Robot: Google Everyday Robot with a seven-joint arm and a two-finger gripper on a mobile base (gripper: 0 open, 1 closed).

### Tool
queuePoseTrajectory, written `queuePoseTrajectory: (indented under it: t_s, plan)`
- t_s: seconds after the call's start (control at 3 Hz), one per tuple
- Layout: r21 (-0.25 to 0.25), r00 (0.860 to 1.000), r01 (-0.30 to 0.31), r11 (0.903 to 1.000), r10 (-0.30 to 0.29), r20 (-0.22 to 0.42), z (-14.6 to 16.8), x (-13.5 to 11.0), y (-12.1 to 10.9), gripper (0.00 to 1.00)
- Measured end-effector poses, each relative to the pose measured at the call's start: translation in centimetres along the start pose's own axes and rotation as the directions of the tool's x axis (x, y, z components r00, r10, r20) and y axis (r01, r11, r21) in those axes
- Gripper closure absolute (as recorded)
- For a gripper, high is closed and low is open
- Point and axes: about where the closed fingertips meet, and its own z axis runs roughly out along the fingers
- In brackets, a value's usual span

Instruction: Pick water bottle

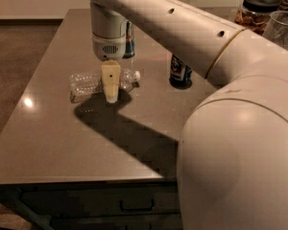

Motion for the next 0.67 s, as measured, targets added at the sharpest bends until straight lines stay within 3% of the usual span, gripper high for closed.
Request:
queuePoseTrajectory:
  t_s: [0.33, 0.67]
  plan:
    - [-0.02, 1.0, 0.01, 0.9997, -0.01, -0.01, 0.76, -0.12, 0.08, 0.25]
    - [-0.044, 1.0, 0.022, 0.9988, -0.022, 0.011, 0.47, 0.01, 0.08, 0.57]
